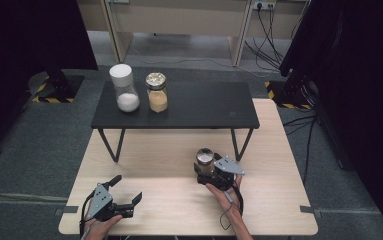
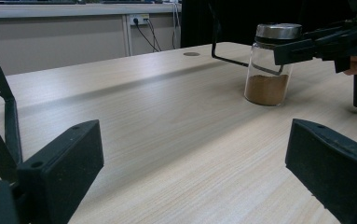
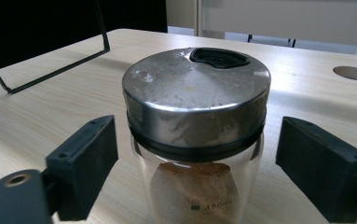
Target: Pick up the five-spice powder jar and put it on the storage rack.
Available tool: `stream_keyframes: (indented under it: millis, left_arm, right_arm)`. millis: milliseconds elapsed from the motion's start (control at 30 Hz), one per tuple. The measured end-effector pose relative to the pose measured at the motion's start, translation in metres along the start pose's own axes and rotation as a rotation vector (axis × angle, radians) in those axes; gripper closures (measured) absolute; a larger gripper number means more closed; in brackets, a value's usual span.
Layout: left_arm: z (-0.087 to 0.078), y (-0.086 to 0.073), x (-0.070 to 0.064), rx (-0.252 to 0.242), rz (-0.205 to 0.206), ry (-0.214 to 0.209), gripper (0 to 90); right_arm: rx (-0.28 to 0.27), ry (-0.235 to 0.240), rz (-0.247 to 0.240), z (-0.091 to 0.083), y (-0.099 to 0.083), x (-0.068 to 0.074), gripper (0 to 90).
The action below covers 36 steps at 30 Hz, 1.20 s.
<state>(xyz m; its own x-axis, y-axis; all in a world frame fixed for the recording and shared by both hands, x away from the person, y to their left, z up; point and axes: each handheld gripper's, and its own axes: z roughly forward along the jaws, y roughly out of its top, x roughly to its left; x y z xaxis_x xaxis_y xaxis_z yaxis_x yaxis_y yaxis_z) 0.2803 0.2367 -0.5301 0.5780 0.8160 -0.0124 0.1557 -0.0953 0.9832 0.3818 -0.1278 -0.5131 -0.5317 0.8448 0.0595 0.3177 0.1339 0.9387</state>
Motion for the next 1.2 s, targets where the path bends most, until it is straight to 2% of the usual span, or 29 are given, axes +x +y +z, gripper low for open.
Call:
stream_keyframes:
  millis: [233, 333, 367, 700, 933, 1200]
  left_arm:
    - [0.0, 0.0, 0.0, 0.0, 0.0, 0.0, 3.7]
    - [0.0, 0.0, 0.0, 0.0, 0.0, 0.0, 3.8]
    - [0.0, 0.0, 0.0, 0.0, 0.0, 0.0, 3.8]
    - [0.0, 0.0, 0.0, 0.0, 0.0, 0.0, 3.7]
    - [0.0, 0.0, 0.0, -0.001, 0.0, 0.0, 3.8]
    - [0.0, 0.0, 0.0, 0.0, 0.0, 0.0, 3.8]
  right_arm:
    - [0.016, -0.002, 0.003, 0.005, -0.001, -0.002, 24.7]
    - [0.022, 0.008, 0.02, 0.007, -0.001, -0.002, 29.4]
    - [0.021, 0.005, 0.01, 0.007, 0.0, -0.001, 29.9]
    - [0.023, 0.008, -0.011, 0.002, 0.003, 0.003, 30.5]
    - [0.021, 0.036, -0.031, -0.007, 0.014, 0.01, 30.6]
    - [0.03, 0.068, -0.045, -0.014, 0.018, 0.018, 30.6]
